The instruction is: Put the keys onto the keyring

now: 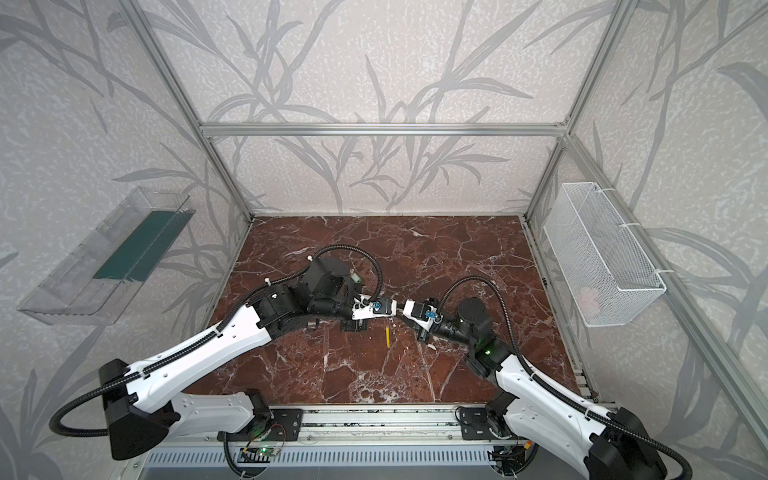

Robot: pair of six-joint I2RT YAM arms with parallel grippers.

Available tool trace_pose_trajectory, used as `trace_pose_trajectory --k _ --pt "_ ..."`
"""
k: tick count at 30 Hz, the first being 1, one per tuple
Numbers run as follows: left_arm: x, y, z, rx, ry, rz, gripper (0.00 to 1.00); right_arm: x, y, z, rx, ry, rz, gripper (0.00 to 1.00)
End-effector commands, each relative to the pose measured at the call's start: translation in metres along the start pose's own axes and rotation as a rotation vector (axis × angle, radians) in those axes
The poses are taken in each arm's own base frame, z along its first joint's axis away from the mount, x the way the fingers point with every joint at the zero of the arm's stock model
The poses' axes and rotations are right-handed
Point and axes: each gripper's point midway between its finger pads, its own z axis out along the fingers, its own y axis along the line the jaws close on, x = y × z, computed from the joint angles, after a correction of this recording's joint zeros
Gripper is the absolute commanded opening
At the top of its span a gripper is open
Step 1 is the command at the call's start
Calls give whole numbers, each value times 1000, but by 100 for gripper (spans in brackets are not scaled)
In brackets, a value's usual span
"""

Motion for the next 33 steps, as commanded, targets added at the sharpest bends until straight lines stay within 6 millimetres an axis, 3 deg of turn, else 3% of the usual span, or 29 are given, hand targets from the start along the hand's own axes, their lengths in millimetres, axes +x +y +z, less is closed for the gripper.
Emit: trace_pose_trajectory --k 1,19,32,33 --pt "-3 2 -6 -6 25 50 0 -20 1 1 -30 -53 -5 23" --pt "-24 3 -10 -26 -62 34 0 -13 2 11 -67 -34 32 17" --pt "-24 1 -8 -26 -88 0 0 -14 2 11 -67 -42 18 0" --pt "-21 1 -9 -30 -95 -9 7 -14 2 11 -65 -41 18 0"
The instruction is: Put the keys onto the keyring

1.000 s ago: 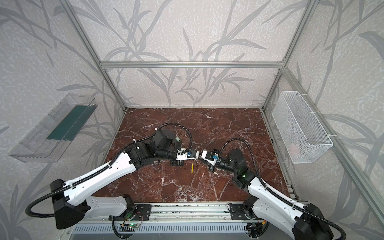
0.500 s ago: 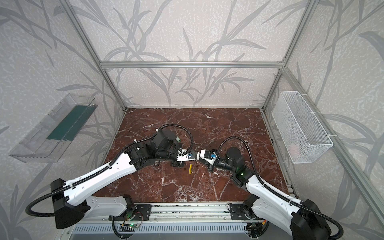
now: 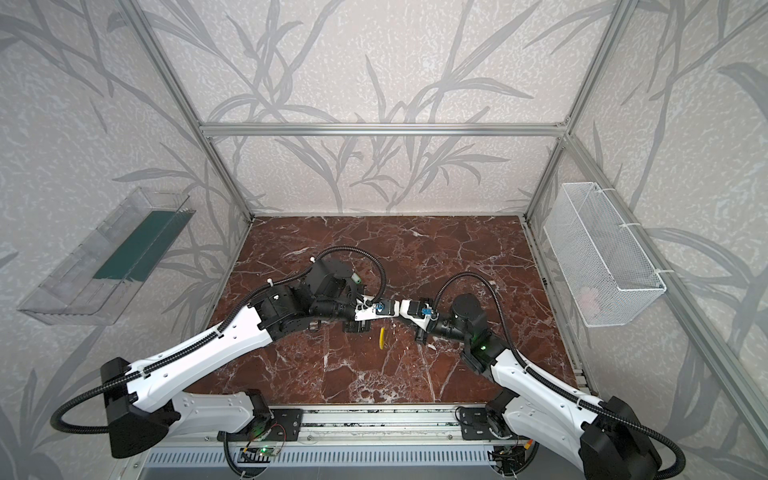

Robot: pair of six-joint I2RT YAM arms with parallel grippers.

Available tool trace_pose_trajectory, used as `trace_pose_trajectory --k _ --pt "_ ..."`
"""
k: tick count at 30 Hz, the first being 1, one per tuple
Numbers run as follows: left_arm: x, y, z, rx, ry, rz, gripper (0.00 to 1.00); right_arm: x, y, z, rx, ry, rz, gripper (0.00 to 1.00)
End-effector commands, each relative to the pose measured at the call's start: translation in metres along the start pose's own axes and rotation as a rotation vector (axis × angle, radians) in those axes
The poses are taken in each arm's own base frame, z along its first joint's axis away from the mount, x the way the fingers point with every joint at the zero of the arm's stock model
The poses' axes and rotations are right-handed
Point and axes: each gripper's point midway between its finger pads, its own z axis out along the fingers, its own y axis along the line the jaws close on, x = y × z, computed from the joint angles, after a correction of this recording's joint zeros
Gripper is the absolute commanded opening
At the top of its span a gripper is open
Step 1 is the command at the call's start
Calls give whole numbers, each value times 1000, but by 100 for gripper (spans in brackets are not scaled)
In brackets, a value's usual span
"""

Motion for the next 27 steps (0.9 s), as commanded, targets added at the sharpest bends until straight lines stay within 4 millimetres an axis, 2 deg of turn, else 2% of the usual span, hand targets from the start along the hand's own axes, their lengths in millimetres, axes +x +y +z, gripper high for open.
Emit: trace_pose_trajectory --k 1,2,3,5,8,10,22,27 --pt "-12 1 -10 -18 -93 -7 16 -20 -5 1 8 -51 -35 0" --pt "-11 3 -12 -29 -111 -22 28 -20 -5 1 9 -52 -33 0" --pt "-10 4 -14 -44 -134 -38 34 -19 -5 1 9 -51 -34 0" --pt "-6 7 -19 -74 -178 -74 37 -20 -5 0 12 -57 -34 0" --pt "2 8 -24 -88 -217 -117 37 -22 -5 0 7 -67 -37 0" --pt "4 7 -24 -87 -226 -131 32 -23 -3 1 -3 -71 -39 0" --pt "-1 1 -17 -32 -290 -152 20 -28 -1 1 -22 -89 -55 0" --pt "1 0 -15 -23 -288 -151 19 -30 0 0 -29 -88 -52 0"
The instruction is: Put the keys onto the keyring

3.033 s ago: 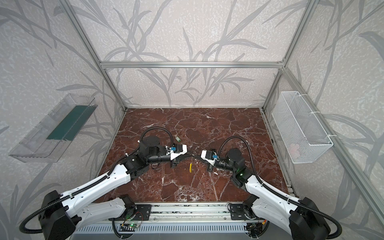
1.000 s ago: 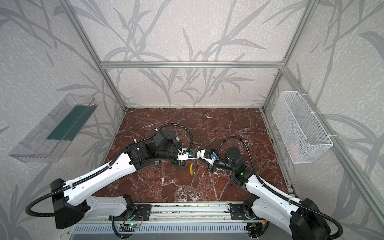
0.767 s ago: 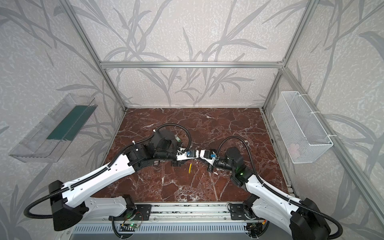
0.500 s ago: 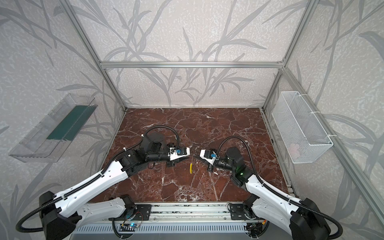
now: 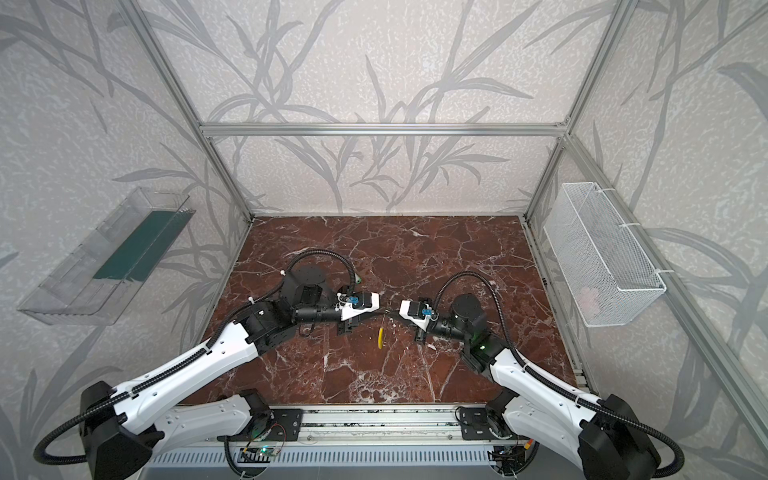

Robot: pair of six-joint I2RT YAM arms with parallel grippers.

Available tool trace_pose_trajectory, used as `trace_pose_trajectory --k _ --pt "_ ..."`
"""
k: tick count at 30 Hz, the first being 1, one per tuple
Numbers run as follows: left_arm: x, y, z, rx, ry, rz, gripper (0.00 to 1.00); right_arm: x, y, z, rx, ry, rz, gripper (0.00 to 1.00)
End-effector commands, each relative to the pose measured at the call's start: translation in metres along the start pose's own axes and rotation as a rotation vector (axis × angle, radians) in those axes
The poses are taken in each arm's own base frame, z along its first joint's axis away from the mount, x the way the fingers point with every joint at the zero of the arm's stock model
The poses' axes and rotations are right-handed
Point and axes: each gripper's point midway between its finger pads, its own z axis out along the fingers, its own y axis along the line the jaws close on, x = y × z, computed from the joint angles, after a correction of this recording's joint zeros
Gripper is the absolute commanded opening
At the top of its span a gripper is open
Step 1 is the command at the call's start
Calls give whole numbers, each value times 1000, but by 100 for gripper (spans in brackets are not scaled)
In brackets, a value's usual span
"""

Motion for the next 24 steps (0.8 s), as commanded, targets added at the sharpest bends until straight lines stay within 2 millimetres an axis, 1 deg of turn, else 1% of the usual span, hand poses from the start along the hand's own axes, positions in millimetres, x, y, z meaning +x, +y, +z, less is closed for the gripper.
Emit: trace_pose_trajectory --k 1,12,22,24 --pt "1 -4 2 25 -18 -2 19 -25 -4 0 -6 -60 -37 0" --pt "3 -4 6 41 -12 -3 18 -32 -2 -2 -11 -75 -51 0" --pt "-2 -3 8 52 -31 1 9 -31 -1 -1 -22 -70 -52 0" --pt "-1 -4 9 58 -31 0 9 -32 -1 -1 -21 -74 -57 0"
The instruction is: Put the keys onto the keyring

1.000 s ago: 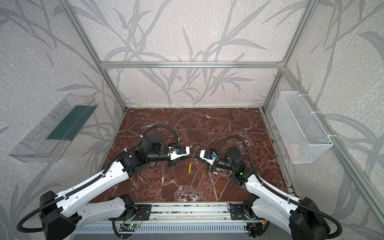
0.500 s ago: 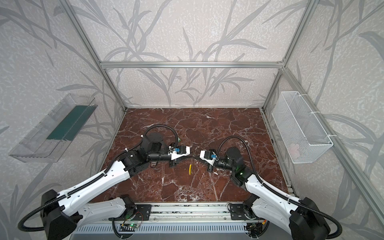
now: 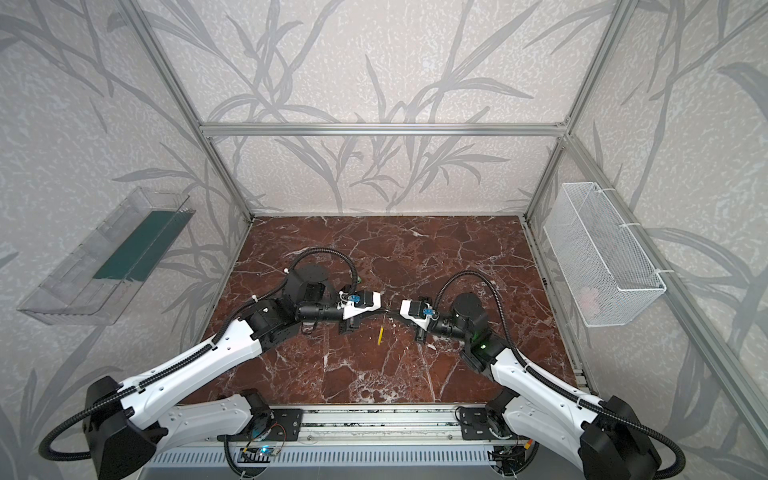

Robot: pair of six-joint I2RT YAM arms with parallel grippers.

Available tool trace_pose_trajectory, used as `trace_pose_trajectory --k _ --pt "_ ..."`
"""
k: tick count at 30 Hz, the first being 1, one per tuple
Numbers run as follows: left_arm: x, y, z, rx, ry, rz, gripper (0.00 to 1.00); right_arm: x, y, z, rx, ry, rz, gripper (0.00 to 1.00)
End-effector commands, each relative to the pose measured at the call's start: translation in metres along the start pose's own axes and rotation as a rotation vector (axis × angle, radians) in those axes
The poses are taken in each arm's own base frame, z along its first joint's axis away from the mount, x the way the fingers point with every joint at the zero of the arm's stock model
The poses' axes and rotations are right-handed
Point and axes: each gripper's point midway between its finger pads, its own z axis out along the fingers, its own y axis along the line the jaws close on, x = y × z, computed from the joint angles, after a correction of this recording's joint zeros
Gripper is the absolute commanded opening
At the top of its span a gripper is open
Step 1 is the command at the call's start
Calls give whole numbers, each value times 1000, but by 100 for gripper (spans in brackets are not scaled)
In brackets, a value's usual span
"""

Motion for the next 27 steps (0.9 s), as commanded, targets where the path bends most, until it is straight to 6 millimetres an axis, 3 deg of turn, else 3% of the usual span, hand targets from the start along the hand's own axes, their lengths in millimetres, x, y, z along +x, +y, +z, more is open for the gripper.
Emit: trace_pose_trajectory --k 1,7,17,22,27 --pt "-4 -1 2 24 -25 11 9 -25 -2 -1 -8 -59 -48 0" --pt "-7 -5 4 52 -44 8 0 -23 -2 0 -12 -57 -46 0" --pt "-10 -6 5 59 -52 17 0 -19 -5 3 -3 -45 -12 1" --pt "4 10 -1 -17 12 -39 0 6 -28 -1 153 25 71 32" --pt "31 34 -17 -131 55 -102 0 55 -44 -9 288 172 226 40"
